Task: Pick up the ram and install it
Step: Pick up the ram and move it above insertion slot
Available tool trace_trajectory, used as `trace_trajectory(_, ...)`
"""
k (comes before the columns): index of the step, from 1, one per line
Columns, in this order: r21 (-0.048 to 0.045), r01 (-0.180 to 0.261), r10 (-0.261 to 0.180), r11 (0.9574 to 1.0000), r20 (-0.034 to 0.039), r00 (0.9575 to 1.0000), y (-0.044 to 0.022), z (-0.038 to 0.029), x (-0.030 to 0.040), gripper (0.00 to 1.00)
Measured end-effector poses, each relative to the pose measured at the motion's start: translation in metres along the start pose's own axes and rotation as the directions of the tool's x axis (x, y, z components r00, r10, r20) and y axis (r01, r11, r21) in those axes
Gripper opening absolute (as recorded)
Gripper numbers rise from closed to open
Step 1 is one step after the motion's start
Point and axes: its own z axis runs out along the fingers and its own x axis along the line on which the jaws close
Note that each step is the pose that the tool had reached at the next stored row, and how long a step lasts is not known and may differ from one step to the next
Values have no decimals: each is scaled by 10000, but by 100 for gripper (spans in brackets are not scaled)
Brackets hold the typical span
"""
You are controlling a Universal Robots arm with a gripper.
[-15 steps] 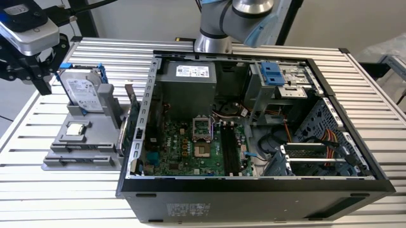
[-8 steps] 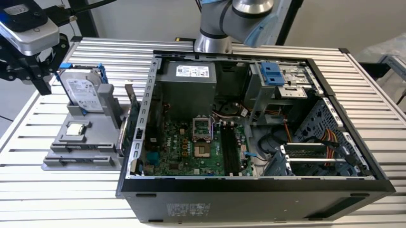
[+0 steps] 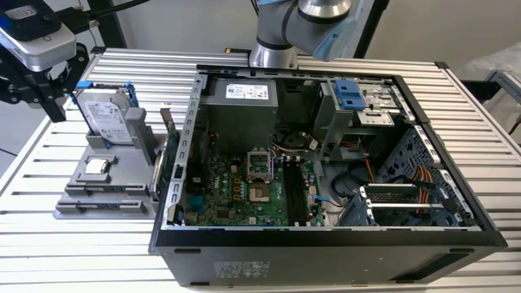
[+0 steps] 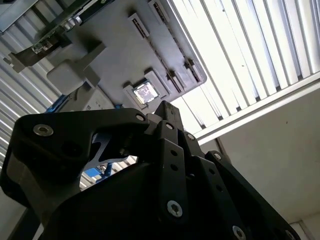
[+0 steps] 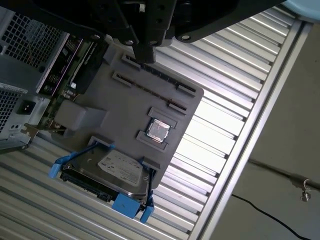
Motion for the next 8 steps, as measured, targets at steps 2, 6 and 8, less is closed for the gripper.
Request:
trace_trajectory(2, 0, 3, -3, 10000, 0, 10000, 0, 0, 0, 0)
trace_trajectory(6, 3, 149, -149, 9999, -6, 9999, 0, 1, 0, 0)
trace_trajectory(8, 5, 303, -303, 9995, -13, 9995, 0, 1, 0, 0)
